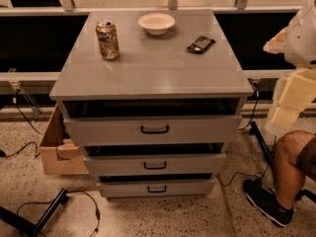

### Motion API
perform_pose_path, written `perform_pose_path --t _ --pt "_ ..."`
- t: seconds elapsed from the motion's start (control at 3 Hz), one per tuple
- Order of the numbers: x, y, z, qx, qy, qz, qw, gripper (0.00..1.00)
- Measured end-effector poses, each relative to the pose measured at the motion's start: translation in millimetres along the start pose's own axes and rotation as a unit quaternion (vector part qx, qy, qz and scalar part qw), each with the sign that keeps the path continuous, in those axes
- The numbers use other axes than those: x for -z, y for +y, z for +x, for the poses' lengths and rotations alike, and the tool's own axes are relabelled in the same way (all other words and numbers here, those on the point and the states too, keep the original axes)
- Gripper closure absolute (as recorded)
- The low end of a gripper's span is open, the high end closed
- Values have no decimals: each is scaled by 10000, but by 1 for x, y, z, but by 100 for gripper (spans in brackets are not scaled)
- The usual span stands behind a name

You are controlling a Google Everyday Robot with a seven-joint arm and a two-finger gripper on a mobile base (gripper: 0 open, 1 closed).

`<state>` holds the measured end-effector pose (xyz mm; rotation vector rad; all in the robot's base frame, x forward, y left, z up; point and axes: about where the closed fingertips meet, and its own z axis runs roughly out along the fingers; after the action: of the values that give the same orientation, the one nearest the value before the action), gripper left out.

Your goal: Open bottom drawer

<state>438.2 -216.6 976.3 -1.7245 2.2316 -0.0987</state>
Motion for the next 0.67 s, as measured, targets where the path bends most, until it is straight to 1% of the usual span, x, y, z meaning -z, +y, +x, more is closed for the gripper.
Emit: perform_pose_path --t 0.33,0.67 --pt "0 0 0 -1 -2 11 10000 0" --pt "-35 5 5 -168 -25 -107 9998 0"
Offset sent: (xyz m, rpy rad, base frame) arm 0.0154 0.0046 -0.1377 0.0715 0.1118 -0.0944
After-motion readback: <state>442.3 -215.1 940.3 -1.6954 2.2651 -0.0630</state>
